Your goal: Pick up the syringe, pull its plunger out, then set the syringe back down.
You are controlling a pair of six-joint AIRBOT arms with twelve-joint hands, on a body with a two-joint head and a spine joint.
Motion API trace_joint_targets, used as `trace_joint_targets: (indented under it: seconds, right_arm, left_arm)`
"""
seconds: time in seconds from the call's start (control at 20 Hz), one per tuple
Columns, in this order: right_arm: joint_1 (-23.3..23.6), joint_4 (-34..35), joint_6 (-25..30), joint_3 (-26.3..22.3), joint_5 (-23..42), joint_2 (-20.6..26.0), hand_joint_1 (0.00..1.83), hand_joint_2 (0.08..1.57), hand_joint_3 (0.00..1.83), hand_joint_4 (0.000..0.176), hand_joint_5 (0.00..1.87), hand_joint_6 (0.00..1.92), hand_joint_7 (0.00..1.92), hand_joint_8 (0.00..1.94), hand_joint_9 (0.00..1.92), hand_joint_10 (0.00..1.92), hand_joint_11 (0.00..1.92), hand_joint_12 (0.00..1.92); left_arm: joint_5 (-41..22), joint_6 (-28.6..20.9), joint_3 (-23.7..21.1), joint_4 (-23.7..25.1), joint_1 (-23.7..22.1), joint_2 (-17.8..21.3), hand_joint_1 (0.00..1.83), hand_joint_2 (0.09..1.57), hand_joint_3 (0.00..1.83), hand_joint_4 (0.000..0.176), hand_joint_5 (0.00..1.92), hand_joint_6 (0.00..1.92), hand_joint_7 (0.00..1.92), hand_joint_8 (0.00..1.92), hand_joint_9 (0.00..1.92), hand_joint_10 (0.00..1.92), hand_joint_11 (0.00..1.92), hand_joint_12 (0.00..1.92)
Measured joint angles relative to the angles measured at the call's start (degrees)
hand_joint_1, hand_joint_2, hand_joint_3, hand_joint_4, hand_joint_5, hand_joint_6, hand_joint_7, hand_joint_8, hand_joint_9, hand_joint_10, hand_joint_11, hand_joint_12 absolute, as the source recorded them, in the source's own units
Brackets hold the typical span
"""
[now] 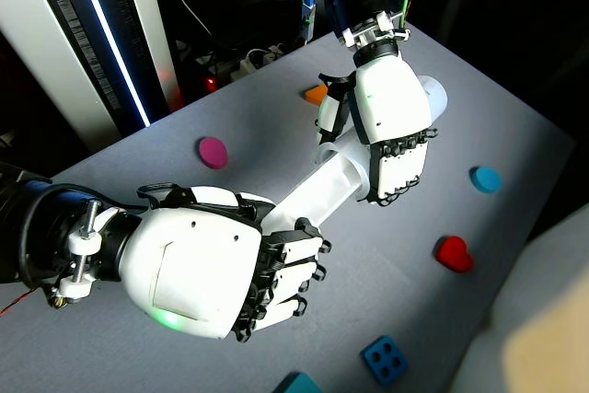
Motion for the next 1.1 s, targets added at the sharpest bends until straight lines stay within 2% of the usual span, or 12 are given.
trace_joint_targets:
  seconds: [0.1, 0.15, 0.2, 0.25, 0.3, 0.35, 0.4, 0.45, 0.6, 1.1]
  right_arm:
    - [0.0, 0.0, 0.0, 0.0, 0.0, 0.0, 1.38, 1.11, 0.0, 0.0, 0.91, 0.93, 0.95, 1.0, 1.0, 1.2, 1.02, 1.16]
    - [0.0, 0.0, -0.1, 0.0, 0.0, 0.0, 1.38, 1.11, 0.0, 0.0, 0.91, 0.92, 0.96, 1.01, 1.0, 1.2, 1.02, 1.17]
    - [0.0, 0.0, -0.2, 0.0, 0.0, 0.0, 1.38, 1.11, 0.0, 0.0, 0.91, 0.92, 0.96, 1.01, 1.0, 1.2, 1.02, 1.17]
    - [0.0, 0.0, -0.2, 0.0, 0.0, 0.1, 1.38, 1.11, 0.0, 0.0, 0.92, 0.92, 0.96, 1.0, 1.0, 1.19, 1.02, 1.17]
    - [0.0, 0.0, -0.3, 0.0, 0.0, 0.1, 1.38, 1.11, 0.0, 0.0, 0.92, 0.92, 0.96, 1.0, 1.0, 1.19, 1.02, 1.17]
    - [0.0, 0.0, -0.2, 0.1, 0.0, 0.1, 1.38, 1.1, 0.0, 0.0, 0.93, 0.91, 0.96, 1.0, 1.0, 1.19, 1.02, 1.16]
    - [0.0, -0.1, -0.3, 0.1, 0.0, 0.2, 1.38, 1.1, 0.0, 0.0, 0.95, 0.88, 0.97, 0.98, 1.01, 1.18, 1.01, 1.16]
    - [0.0, -0.2, -0.3, 0.1, 0.0, 0.3, 1.38, 1.1, 0.0, 0.0, 0.95, 0.87, 0.98, 0.98, 1.01, 1.18, 1.01, 1.16]
    - [-0.4, -0.2, -0.2, 0.1, -0.4, 0.5, 1.38, 1.11, 0.0, 0.0, 0.89, 0.93, 0.98, 0.99, 1.0, 1.2, 1.02, 1.16]
    - [-0.4, -0.2, -0.5, 0.1, -0.5, 0.6, 1.38, 1.11, 0.0, 0.0, 0.9, 0.94, 0.97, 0.99, 1.01, 1.18, 1.0, 1.17]
  left_arm:
    - [0.3, 0.1, 0.0, 0.0, 0.0, 0.0, 1.35, 1.22, 0.0, 0.0, 0.79, 1.11, 0.77, 1.43, 0.66, 1.56, 0.61, 1.52]
    - [0.4, 0.2, 0.0, 0.0, 0.0, 0.1, 1.45, 1.21, 0.0, 0.0, 0.78, 1.1, 0.76, 1.41, 0.64, 1.51, 0.64, 1.69]
    - [0.4, 0.2, 0.0, 0.0, 0.0, 0.1, 1.47, 1.21, 0.0, 0.0, 0.78, 1.1, 0.76, 1.4, 0.64, 1.5, 0.64, 1.72]
    - [0.6, 0.2, 0.0, 0.0, 0.0, 0.1, 1.48, 1.21, 0.0, 0.0, 0.77, 1.1, 0.76, 1.4, 0.64, 1.49, 0.65, 1.73]
    - [0.7, 0.2, 0.0, -0.1, 0.0, 0.1, 1.37, 1.22, 0.0, 0.0, 0.8, 1.12, 0.77, 1.41, 0.66, 1.54, 0.62, 1.56]
    - [0.8, 0.2, 0.0, -0.1, 0.0, 0.1, 1.35, 1.22, 0.0, 0.0, 0.8, 1.11, 0.76, 1.42, 0.66, 1.56, 0.62, 1.5]
    - [0.8, 0.2, 0.0, -0.1, 0.0, 0.1, 1.45, 1.21, 0.0, 0.0, 0.8, 1.07, 0.74, 1.41, 0.66, 1.51, 0.65, 1.67]
    - [0.9, 0.2, 0.0, 0.0, 0.0, 0.1, 1.48, 1.2, 0.0, 0.0, 0.79, 1.06, 0.73, 1.41, 0.66, 1.5, 0.67, 1.7]
    - [1.0, 0.2, 0.0, -0.1, 0.0, 0.1, 1.48, 1.2, 0.0, 0.0, 0.79, 1.06, 0.75, 1.41, 0.67, 1.49, 0.64, 1.72]
    - [1.5, 0.2, 0.0, -0.1, 0.0, 0.2, 1.48, 1.21, 0.0, 0.0, 0.78, 1.06, 0.75, 1.42, 0.64, 1.49, 0.66, 1.73]
